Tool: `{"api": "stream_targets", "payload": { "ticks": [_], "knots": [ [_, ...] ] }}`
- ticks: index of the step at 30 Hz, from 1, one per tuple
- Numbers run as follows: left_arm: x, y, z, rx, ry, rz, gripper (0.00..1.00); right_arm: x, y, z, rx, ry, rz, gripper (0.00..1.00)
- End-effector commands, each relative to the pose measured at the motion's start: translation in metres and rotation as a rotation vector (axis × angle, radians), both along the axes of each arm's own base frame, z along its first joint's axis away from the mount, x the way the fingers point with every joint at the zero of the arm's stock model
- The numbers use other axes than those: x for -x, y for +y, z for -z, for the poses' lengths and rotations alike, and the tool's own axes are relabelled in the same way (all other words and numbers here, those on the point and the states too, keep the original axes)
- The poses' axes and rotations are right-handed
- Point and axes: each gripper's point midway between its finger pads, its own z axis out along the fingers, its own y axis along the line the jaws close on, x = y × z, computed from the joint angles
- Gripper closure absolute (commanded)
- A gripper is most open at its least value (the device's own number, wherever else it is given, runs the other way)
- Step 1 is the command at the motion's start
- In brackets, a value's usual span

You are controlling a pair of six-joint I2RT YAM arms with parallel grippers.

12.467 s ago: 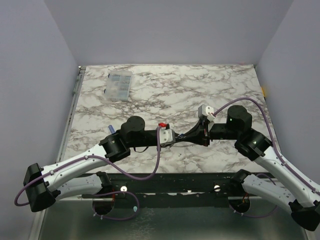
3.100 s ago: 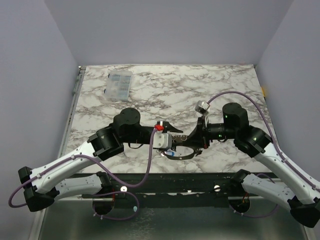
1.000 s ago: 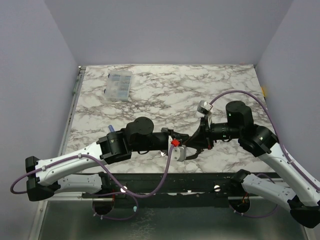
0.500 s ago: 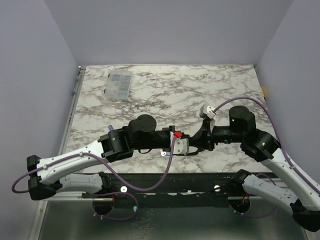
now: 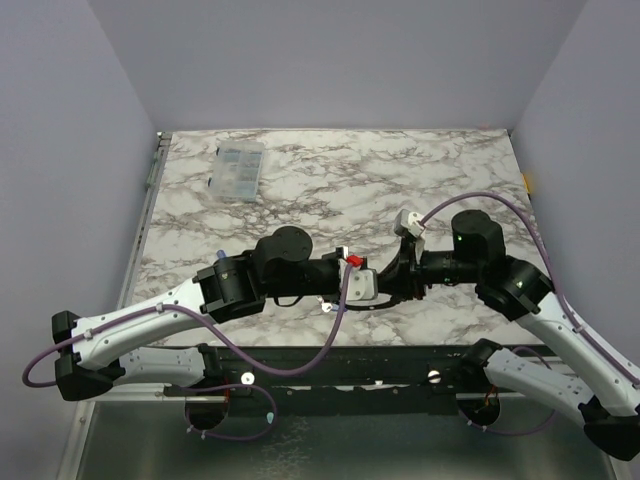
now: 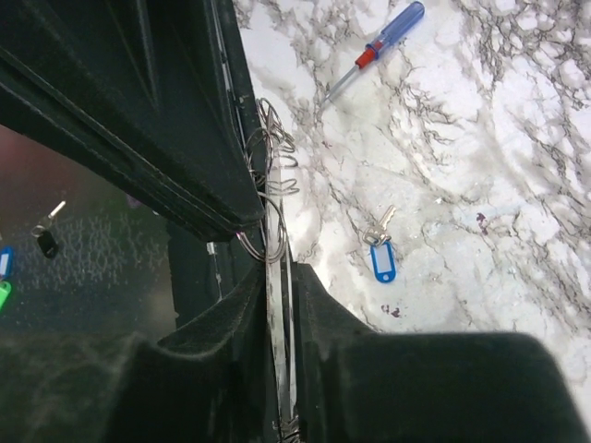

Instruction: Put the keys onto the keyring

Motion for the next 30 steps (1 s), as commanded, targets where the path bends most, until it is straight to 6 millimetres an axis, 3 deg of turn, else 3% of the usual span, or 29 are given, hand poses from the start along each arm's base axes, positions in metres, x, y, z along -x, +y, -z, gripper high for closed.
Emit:
{"api": "stream_targets", "payload": {
  "ticks": [1, 3, 8, 11, 17, 25, 30],
  "knots": [
    [-0.004, -0.002, -0.036, 0.099, 0.009, -0.037, 1.00, 0.000, -0.002, -0.001, -0.024, -0.048, 0.005, 0.72],
    [-0.006, -0.004, -0.031, 0.092, 0.027, -0.049, 1.00, 0.000, -0.002, -0.005, -0.039, -0.071, 0.001, 0.67],
    [-0.010, -0.006, -0.019, 0.078, 0.052, -0.074, 1.00, 0.002, 0.002, -0.010, -0.066, -0.096, -0.036, 0.67],
    [-0.009, -0.008, -0.016, 0.075, 0.064, -0.071, 1.00, 0.002, 0.003, -0.011, -0.067, -0.104, -0.043, 0.52],
    [-0.009, -0.010, -0.012, 0.067, 0.073, -0.067, 1.00, 0.001, 0.003, -0.018, -0.081, -0.147, -0.051, 0.47],
    [-0.007, -0.012, -0.010, 0.061, 0.077, -0.054, 1.00, -0.004, 0.007, -0.019, -0.087, -0.170, -0.058, 0.53],
    [-0.008, -0.012, -0.007, 0.056, 0.078, -0.061, 1.00, -0.005, 0.009, -0.021, -0.093, -0.176, -0.066, 0.77]
  ]
}}
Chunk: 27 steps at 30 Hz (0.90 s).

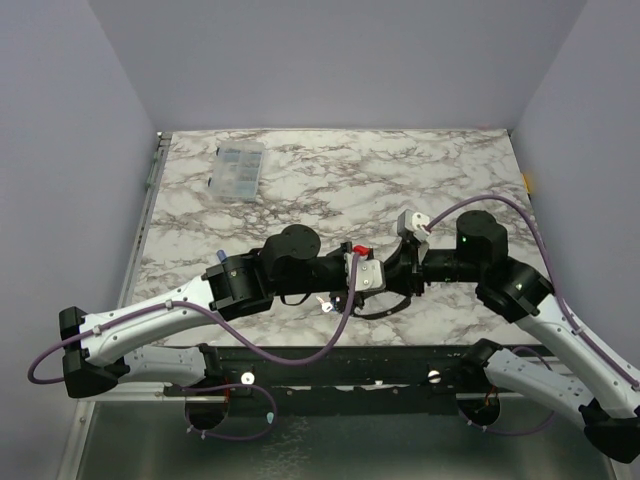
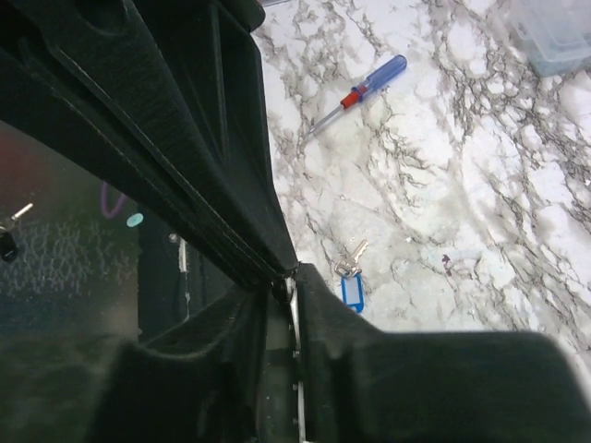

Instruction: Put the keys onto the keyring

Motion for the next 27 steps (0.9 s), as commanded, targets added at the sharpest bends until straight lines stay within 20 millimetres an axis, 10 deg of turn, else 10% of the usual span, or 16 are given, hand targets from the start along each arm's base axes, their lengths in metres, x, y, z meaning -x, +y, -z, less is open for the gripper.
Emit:
{"api": "stream_targets", "payload": {
  "ticks": [1, 14, 19, 27],
  "knots": [
    [-0.003, -0.002, -0.010, 0.043, -0.008, -0.014, 1.00, 0.001, 0.003, -0.008, -0.024, -0.034, -0.029, 0.80],
    [-0.004, 0.000, -0.015, 0.058, -0.003, -0.027, 1.00, 0.020, 0.000, -0.015, -0.052, -0.054, -0.115, 0.99],
    [-0.004, 0.009, -0.027, 0.104, 0.029, -0.068, 0.42, 0.021, -0.003, -0.021, -0.077, -0.095, -0.102, 0.99],
    [-0.016, 0.046, -0.057, 0.259, 0.144, -0.273, 0.17, 0.014, -0.013, -0.024, -0.192, -0.252, 0.001, 0.99]
  ]
}}
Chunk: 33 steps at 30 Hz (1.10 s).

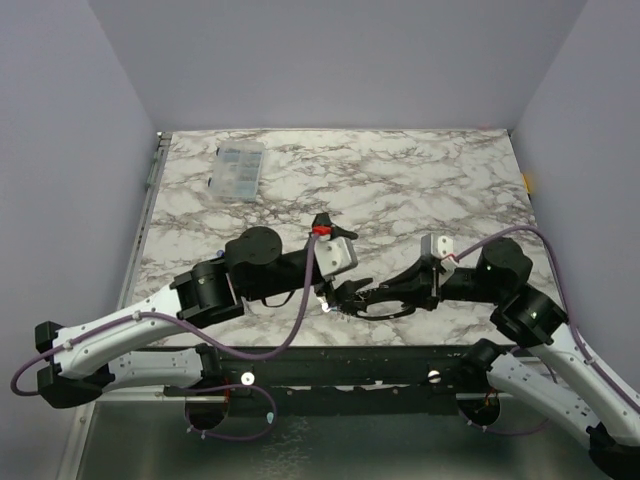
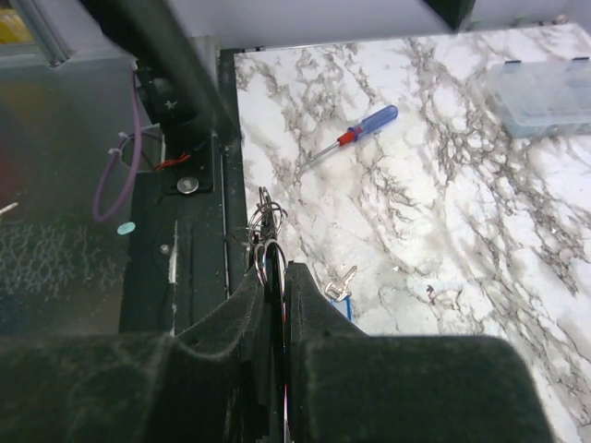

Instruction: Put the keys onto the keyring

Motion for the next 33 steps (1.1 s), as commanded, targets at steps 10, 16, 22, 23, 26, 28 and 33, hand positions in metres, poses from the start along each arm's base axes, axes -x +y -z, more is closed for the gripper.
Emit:
{"api": "stream_targets", "payload": {
  "ticks": [10, 16, 22, 23, 26, 28, 33],
  "knots": [
    [0.041, 0.034, -0.020, 0.152, 0.166, 0.079, 0.24, 0.009, 0.000, -0.028, -0.190, -0.239, -0.044, 0.99],
    [0.054, 0.013, -0.010, 0.111, 0.133, 0.211, 0.26, 0.030, -0.001, -0.045, -0.286, -0.291, -0.133, 0.99],
    [0.064, -0.010, -0.006, 0.087, 0.122, 0.327, 0.36, 0.046, 0.001, -0.054, -0.314, -0.263, -0.220, 0.99],
    [0.066, -0.013, -0.004, 0.081, 0.124, 0.345, 0.40, 0.047, 0.001, -0.055, -0.313, -0.257, -0.229, 0.99],
    [0.068, -0.019, 0.000, 0.066, 0.132, 0.370, 0.57, 0.049, 0.002, -0.056, -0.306, -0.244, -0.248, 0.99],
    [0.068, -0.020, 0.000, 0.064, 0.136, 0.372, 0.65, 0.050, 0.002, -0.057, -0.304, -0.242, -0.253, 0.99],
    [0.064, -0.023, 0.006, 0.047, 0.166, 0.348, 0.72, 0.050, 0.000, -0.066, -0.331, -0.262, -0.235, 0.99]
  ]
}}
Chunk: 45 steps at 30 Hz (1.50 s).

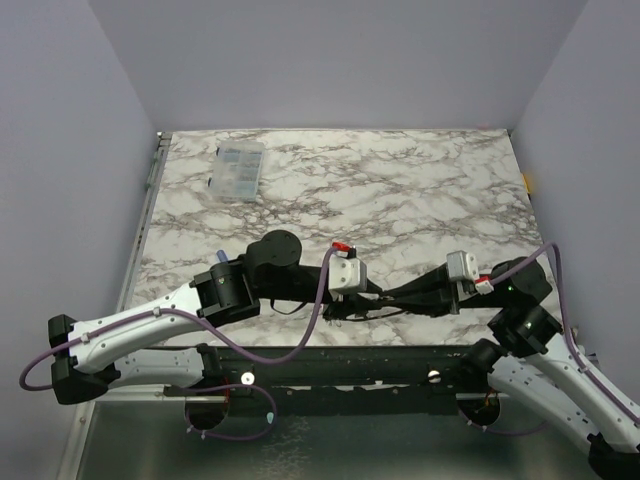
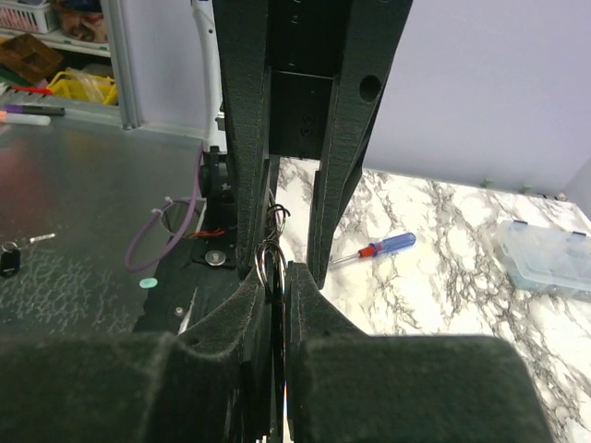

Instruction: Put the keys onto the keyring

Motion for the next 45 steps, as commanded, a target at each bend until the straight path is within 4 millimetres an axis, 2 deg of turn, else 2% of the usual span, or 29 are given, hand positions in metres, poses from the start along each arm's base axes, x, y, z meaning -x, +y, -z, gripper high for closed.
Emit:
{"api": "stream_targets", "payload": {
  "ticks": [1, 3, 6, 8, 9, 12, 16, 18, 19, 22, 27, 33, 45],
  "knots": [
    [0.003, -0.005, -0.014, 0.026, 0.002, 0.021, 0.72, 0.014, -0.005, -0.032, -0.082, -0.070, -0.038, 0.99],
    [0.001, -0.006, -0.008, 0.003, 0.014, 0.010, 0.71, 0.016, -0.007, -0.039, -0.105, -0.078, -0.040, 0.99],
    [-0.001, -0.004, -0.003, -0.014, 0.019, -0.007, 0.51, 0.017, -0.009, -0.045, -0.120, -0.080, -0.033, 0.99],
    [-0.002, -0.001, -0.002, -0.015, 0.018, -0.017, 0.47, 0.018, -0.010, -0.047, -0.124, -0.083, -0.029, 0.99],
    [-0.003, 0.000, -0.002, -0.013, 0.015, -0.022, 0.47, 0.019, -0.010, -0.047, -0.123, -0.086, -0.031, 0.99],
    [-0.004, 0.005, 0.001, -0.022, 0.019, -0.042, 0.59, 0.022, -0.011, -0.046, -0.111, -0.088, -0.040, 0.99],
    [-0.003, 0.009, 0.002, -0.025, 0.037, -0.054, 0.55, 0.019, -0.012, -0.052, -0.126, -0.084, -0.016, 0.99],
    [-0.002, 0.011, 0.004, -0.030, 0.047, -0.055, 0.59, 0.017, -0.011, -0.056, -0.129, -0.080, -0.008, 0.99],
    [-0.002, 0.013, 0.004, -0.032, 0.049, -0.063, 0.65, 0.016, -0.011, -0.057, -0.131, -0.081, -0.005, 0.99],
    [-0.005, 0.017, 0.007, -0.045, 0.050, -0.089, 0.99, 0.016, -0.012, -0.062, -0.140, -0.084, -0.006, 0.99],
    [-0.014, 0.027, 0.006, -0.069, 0.042, -0.153, 1.00, 0.014, -0.010, -0.060, -0.116, -0.051, 0.001, 0.99],
    [-0.022, 0.039, -0.001, -0.091, 0.010, -0.214, 1.00, 0.016, -0.010, -0.045, -0.032, -0.009, -0.013, 0.92],
    [-0.028, 0.039, 0.003, -0.114, -0.007, -0.238, 1.00, 0.019, -0.009, -0.033, 0.040, 0.065, -0.041, 0.76]
  ]
}}
